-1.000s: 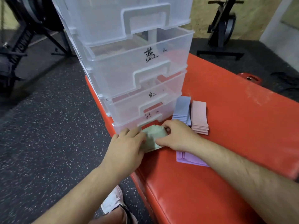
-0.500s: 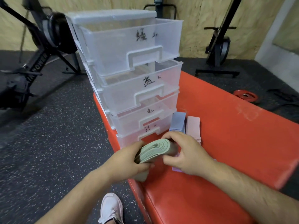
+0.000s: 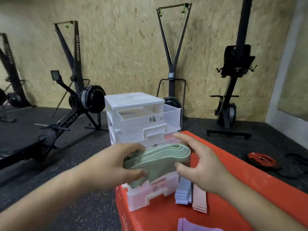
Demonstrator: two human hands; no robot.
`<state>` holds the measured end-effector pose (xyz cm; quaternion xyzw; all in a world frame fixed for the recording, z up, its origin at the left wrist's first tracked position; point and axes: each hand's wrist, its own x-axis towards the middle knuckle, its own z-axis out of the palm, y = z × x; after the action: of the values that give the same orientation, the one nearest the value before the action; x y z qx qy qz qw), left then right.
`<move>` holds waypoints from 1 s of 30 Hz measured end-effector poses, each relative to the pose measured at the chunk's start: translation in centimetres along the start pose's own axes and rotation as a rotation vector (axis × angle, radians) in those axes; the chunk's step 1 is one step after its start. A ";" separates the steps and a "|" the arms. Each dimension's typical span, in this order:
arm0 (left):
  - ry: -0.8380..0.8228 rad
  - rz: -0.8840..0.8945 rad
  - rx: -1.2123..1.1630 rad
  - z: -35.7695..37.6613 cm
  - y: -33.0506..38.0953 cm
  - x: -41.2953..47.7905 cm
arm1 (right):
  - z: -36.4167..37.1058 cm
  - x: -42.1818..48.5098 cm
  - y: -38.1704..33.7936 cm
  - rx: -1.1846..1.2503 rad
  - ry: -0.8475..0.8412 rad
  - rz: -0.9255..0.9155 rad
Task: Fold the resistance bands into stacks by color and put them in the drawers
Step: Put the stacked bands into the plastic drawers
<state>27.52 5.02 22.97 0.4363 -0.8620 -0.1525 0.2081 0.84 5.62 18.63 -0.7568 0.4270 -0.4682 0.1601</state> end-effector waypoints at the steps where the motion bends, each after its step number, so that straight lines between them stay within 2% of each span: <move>1: 0.036 -0.004 0.021 -1.7 0.7 0.7 | -0.9 1.6 -1.1 -0.038 0.006 -0.032; 4: 0.183 -0.008 0.133 -6.7 2.2 3.6 | -3.0 7.0 -3.9 -0.123 0.014 -0.096; 8: 0.247 -0.041 0.206 -11.4 2.4 8.6 | -5.0 14.9 -5.8 -0.294 -0.028 -0.002; 11: 0.186 -0.068 0.211 -12.3 1.0 12.3 | -5.1 19.3 -5.0 -0.357 -0.113 0.111; 16: 0.083 -0.115 0.325 -10.6 -2.3 16.7 | -3.2 23.7 -1.0 -0.528 -0.248 0.168; 24: -0.127 -0.154 0.505 -6.8 -6.1 20.1 | 0.7 27.6 2.9 -0.769 -0.632 0.281; 27: -0.214 -0.189 0.504 -6.3 -6.9 20.3 | 1.6 27.5 2.8 -0.778 -0.728 0.317; 30: -0.230 -0.237 0.488 -6.4 -7.0 20.0 | 1.2 27.7 2.4 -0.704 -0.816 0.381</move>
<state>24.86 -15.84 29.94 0.5510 -0.8342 -0.0125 -0.0212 6.10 -18.05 32.30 -0.7937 0.5898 0.0696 0.1318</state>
